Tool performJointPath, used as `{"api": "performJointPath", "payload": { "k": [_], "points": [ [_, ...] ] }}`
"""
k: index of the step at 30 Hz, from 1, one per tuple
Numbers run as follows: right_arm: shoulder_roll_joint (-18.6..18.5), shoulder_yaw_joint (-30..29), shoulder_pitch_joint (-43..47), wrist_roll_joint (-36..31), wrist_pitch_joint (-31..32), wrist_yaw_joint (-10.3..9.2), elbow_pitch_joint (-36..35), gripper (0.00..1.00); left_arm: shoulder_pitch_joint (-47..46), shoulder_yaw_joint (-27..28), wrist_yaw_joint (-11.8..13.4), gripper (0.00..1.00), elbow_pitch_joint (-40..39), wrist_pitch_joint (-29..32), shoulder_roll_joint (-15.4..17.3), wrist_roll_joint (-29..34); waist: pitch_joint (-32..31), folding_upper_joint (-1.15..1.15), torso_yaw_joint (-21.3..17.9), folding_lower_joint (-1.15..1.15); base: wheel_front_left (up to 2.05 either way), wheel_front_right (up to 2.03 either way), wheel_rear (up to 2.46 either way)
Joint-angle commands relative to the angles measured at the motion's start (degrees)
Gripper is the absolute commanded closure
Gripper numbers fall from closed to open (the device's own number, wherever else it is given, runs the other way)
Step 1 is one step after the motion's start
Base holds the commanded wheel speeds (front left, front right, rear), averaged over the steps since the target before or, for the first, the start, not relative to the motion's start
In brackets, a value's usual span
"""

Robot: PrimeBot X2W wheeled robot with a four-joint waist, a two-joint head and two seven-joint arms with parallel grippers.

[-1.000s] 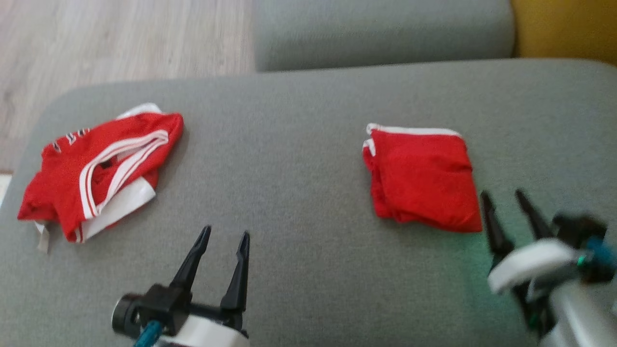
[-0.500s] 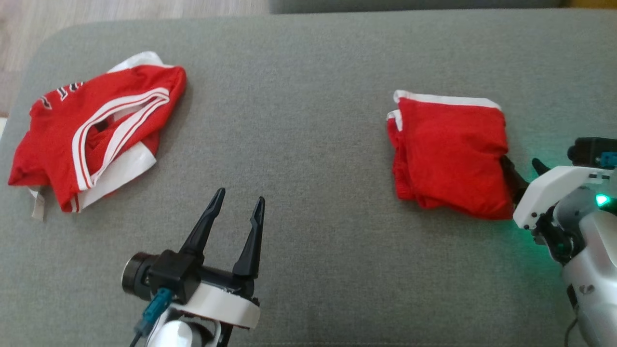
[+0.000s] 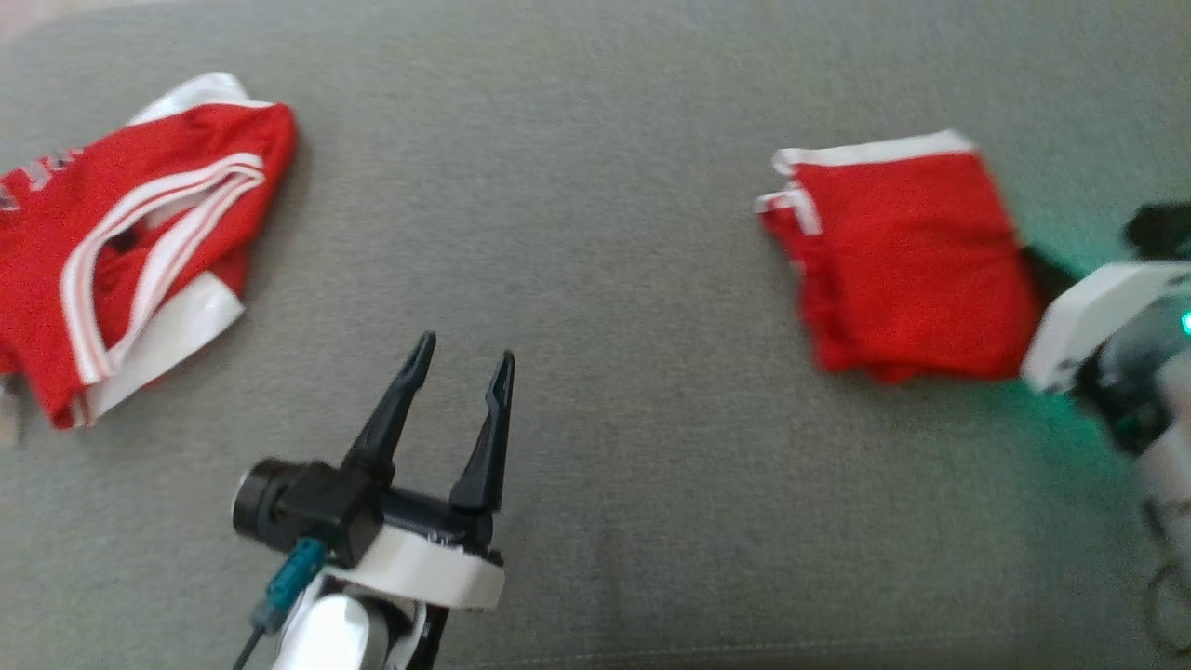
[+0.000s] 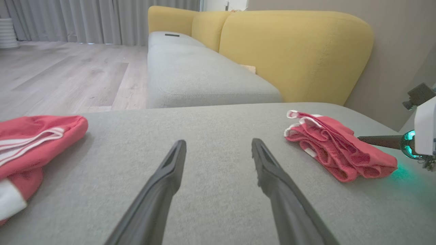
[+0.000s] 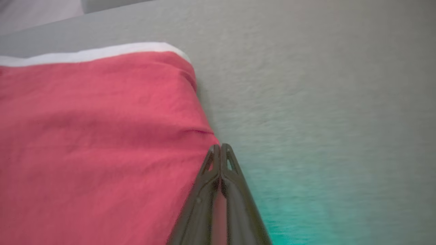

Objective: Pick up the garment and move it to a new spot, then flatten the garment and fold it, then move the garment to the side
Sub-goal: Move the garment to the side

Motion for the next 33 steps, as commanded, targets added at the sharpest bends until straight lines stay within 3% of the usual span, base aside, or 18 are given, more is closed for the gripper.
{"api": "performJointPath", "payload": {
  "k": [1,8,14,24,25,26,33],
  "points": [
    [-2.49,0.47,-2.08,-0.87,-0.84,0.37,-1.08,1.0,-2.52,1.83,-0.17,0.0,-2.38,-0.7,-0.21,0.02,1.97,0.0,-1.87,0.0,0.0,0.0,0.0],
    [-10.01,-2.24,-8.99,-5.79,-2.27,0.37,0.6,1.0,-5.68,1.79,-1.19,0.0,-5.0,-0.7,-0.21,0.36,7.48,0.0,-5.86,0.0,0.0,0.0,0.0],
    [-14.2,-8.19,-13.28,-11.61,-3.02,0.37,2.17,1.0,-8.09,1.65,-2.17,0.0,-7.02,-0.7,-0.21,1.11,11.65,0.0,-8.16,0.0,0.0,0.0,0.0],
    [-15.27,-22.75,-13.5,-25.71,-2.21,0.37,-0.14,1.0,-10.09,2.24,-3.27,0.0,-8.46,-0.7,-0.21,1.97,15.36,0.0,-9.53,0.0,0.0,0.0,0.0],
    [-14.81,-24.33,-13.16,-27.33,-2.08,0.37,-0.78,0.75,-10.2,2.25,-3.36,0.0,-8.47,-0.7,-0.21,1.97,15.51,0.0,-9.51,0.0,0.0,0.0,0.0],
    [-14.13,-25.94,-12.84,-28.96,-2.32,0.37,-1.61,0.0,-10.29,2.24,-3.45,0.0,-8.42,-0.7,-0.21,1.95,15.58,0.0,-9.47,0.0,0.0,0.0,0.0],
    [-4.47,-33.77,-8.51,-39.77,-7.61,0.37,-9.05,0.0,-10.04,2.14,-3.48,0.0,-7.13,-0.7,-0.21,1.17,11.5,0.0,-7.86,0.0,0.0,0.0,0.0]
  ]
}}
